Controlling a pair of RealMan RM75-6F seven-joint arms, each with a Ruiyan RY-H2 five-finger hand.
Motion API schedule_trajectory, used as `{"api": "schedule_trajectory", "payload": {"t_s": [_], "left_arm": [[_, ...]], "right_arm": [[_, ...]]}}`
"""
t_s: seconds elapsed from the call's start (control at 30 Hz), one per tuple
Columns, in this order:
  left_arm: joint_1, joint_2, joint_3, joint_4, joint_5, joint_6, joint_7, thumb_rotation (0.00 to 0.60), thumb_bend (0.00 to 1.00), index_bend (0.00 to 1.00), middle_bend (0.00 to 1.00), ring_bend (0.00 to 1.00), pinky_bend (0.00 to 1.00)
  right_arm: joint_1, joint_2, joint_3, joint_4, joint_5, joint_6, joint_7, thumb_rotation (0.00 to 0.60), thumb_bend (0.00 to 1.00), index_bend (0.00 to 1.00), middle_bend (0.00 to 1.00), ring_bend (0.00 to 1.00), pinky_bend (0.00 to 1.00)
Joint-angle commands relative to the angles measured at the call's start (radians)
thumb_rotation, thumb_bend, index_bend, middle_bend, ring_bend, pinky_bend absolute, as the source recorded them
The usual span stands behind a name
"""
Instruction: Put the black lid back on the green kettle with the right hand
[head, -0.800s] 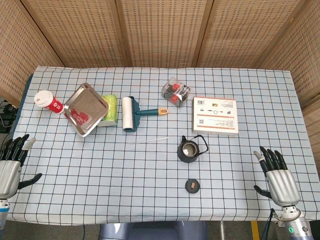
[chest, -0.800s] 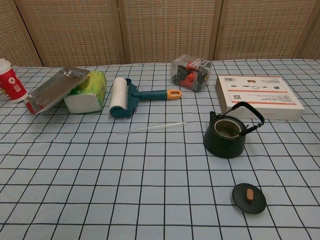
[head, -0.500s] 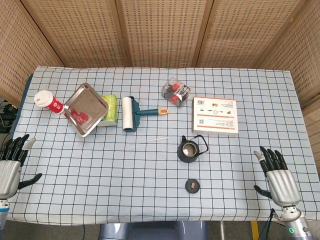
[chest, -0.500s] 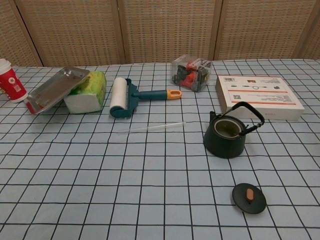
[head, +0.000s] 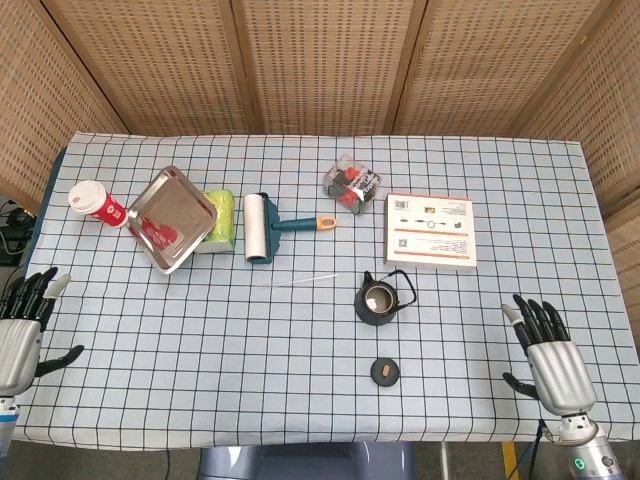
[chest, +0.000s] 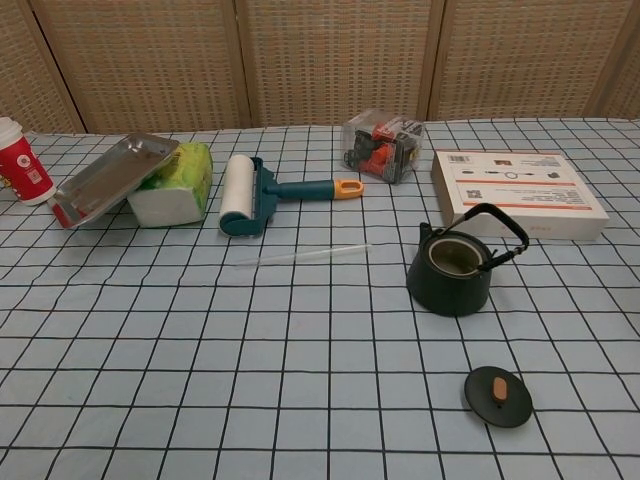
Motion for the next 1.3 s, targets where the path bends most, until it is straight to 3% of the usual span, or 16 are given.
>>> {"api": "schedule_trajectory", "payload": {"t_s": [0.03, 0.23, 0.47, 0.83, 1.3], "left_arm": [[0.0, 0.0, 0.0, -0.001, 0.0, 0.0, 0.002, 0.6, 0.07, 0.0, 0.0, 0.0, 0.0], [0.002, -0.002, 0.0, -0.006, 0.0, 0.003, 0.012, 0.6, 0.07, 0.0, 0.0, 0.0, 0.0], [0.005, 0.0, 0.0, -0.009, 0.003, 0.01, 0.01, 0.6, 0.07, 0.0, 0.0, 0.0, 0.0], [0.002, 0.0, -0.001, -0.006, 0.0, 0.004, 0.005, 0.6, 0.07, 0.0, 0.0, 0.0, 0.0], [-0.006, 0.001, -0.005, -0.006, -0.016, -0.015, 0.0, 0.6, 0.07, 0.0, 0.0, 0.0, 0.0]], "right_arm": [[0.003, -0.002, -0.011, -0.001, -0.023, -0.001, 0.015, 0.6, 0.25, 0.2, 0.0, 0.0, 0.0], [0.019, -0.013, -0.048, -0.004, -0.085, -0.026, 0.051, 0.6, 0.25, 0.3, 0.0, 0.0, 0.0], [0.056, -0.067, -0.072, -0.033, -0.118, -0.112, -0.015, 0.6, 0.25, 0.31, 0.0, 0.0, 0.0], [0.131, -0.162, -0.039, -0.047, -0.047, -0.26, -0.064, 0.6, 0.27, 0.31, 0.0, 0.0, 0.0], [0.172, -0.258, -0.013, -0.022, 0.032, -0.331, -0.102, 0.6, 0.28, 0.37, 0.0, 0.0, 0.0]]}}
